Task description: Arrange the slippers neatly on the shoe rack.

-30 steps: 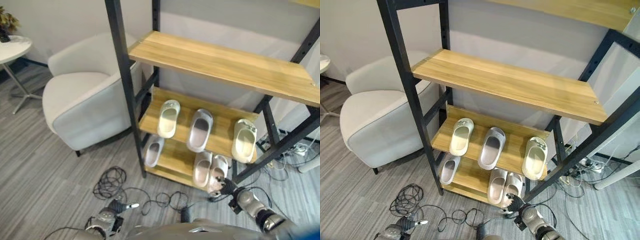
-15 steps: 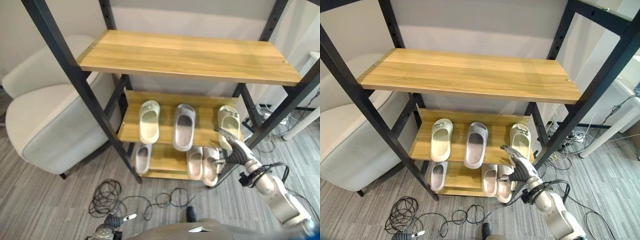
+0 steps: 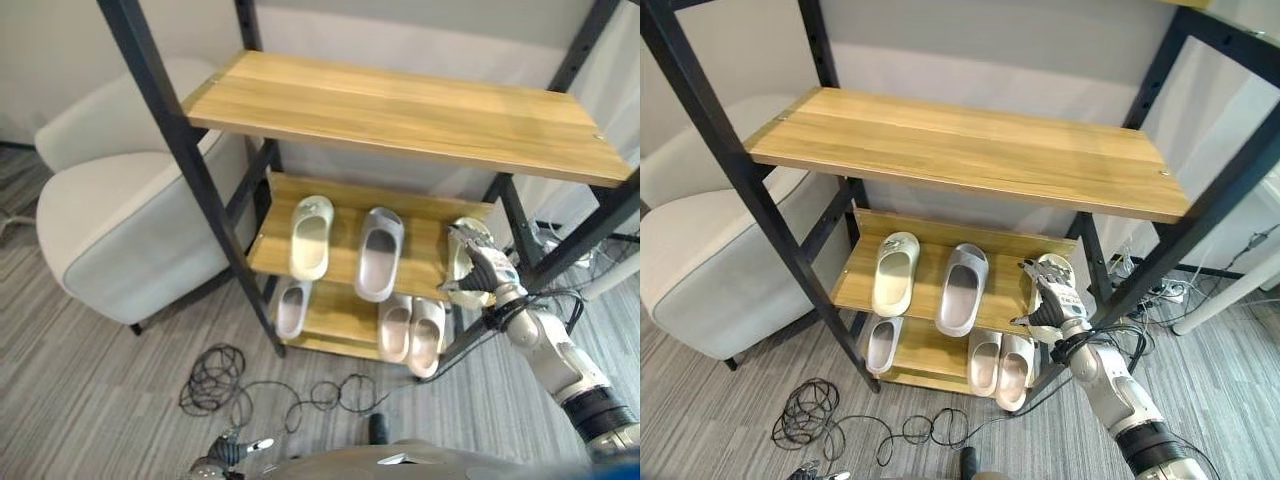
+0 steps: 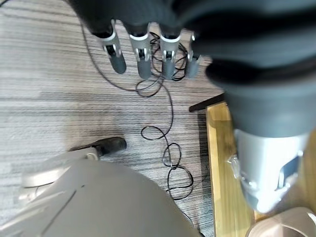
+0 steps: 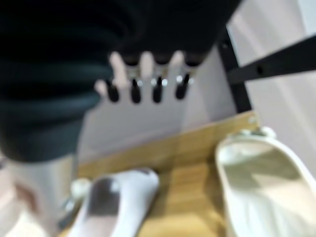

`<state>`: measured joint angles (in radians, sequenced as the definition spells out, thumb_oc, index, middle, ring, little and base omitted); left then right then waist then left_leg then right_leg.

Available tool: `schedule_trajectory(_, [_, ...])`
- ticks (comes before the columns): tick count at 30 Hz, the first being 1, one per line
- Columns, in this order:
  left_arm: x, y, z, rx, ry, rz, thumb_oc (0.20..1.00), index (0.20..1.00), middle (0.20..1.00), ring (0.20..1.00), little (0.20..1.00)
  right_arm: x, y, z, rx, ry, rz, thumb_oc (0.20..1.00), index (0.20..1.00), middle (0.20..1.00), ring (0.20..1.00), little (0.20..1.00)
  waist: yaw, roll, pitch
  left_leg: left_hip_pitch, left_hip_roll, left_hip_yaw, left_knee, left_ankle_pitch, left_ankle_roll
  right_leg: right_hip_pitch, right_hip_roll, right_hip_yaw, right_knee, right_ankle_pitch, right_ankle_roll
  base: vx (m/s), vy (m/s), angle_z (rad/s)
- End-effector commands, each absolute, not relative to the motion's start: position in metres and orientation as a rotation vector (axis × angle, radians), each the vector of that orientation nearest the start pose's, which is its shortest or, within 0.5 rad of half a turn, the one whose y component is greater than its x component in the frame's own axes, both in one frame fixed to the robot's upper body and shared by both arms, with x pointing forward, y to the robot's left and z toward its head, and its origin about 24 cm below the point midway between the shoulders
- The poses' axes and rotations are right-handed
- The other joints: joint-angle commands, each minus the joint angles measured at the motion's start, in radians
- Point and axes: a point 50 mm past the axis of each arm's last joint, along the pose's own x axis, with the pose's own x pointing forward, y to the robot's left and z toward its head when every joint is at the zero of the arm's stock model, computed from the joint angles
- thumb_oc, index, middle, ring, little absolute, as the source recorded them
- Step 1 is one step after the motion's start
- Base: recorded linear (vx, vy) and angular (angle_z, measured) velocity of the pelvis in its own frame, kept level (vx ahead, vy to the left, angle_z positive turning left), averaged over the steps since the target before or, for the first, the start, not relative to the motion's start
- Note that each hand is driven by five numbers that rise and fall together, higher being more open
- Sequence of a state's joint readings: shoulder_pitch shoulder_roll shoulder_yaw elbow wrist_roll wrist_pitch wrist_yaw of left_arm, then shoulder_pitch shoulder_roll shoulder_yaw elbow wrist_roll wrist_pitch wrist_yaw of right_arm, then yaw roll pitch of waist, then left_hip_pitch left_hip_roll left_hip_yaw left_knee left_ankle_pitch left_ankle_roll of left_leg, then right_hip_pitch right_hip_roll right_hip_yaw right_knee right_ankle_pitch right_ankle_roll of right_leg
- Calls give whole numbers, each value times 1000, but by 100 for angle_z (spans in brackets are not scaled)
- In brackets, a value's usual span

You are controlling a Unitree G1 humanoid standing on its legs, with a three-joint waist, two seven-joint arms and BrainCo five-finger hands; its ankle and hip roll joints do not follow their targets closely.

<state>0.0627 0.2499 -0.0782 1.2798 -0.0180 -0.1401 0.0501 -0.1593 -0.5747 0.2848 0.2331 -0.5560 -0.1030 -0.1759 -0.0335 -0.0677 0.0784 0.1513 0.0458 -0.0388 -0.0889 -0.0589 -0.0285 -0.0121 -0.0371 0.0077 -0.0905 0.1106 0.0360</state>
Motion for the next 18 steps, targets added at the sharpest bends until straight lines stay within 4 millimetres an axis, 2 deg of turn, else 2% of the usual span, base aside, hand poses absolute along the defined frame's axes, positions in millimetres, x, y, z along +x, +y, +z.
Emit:
schedule_trajectory(1, [91,261,-152,348,1114,138,1000,1000,1000,1000,1000,304,-208,87,-1185,-262,39,1000,1000,1000,1000,1000,35,8,56,-51,17,-11,83,-56,0,-3,-26,22,180,-175,59,-35,-8,8])
schedule_trajectory(3, [93,263,-151,347,1109,145,1000,1000,1000,1000,1000,307,-207,88,-1177,-259,31,1000,1000,1000,1000,1000,36,7,62,-63,15,-14,88,-54,-1,-10,-27,20,182,-174,59,-37,-9,10])
schedule_trajectory(7, [111,263,-145,344,1035,165,1000,1000,1000,1000,1000,328,-201,107,-1157,-305,-5,1000,1000,1000,1000,1000,55,10,104,-131,8,-34,113,-43,-5,-60,-28,5,196,-171,56,-68,-12,13])
schedule_trajectory(13, [127,263,-139,330,973,179,1000,1000,1000,1000,1000,339,-192,120,-1125,-350,-24,1000,1000,1000,1000,1000,66,11,141,-193,2,-54,131,-30,-7,-112,-31,-10,217,-167,56,-52,-7,16])
schedule_trajectory(18, [136,263,-135,325,934,186,1000,1000,1000,1000,1000,345,-193,126,-1129,-362,-42,1000,1000,1000,1000,1000,75,12,159,-229,-1,-64,142,-22,-8,-142,-34,-18,230,-166,57,-34,-6,12])
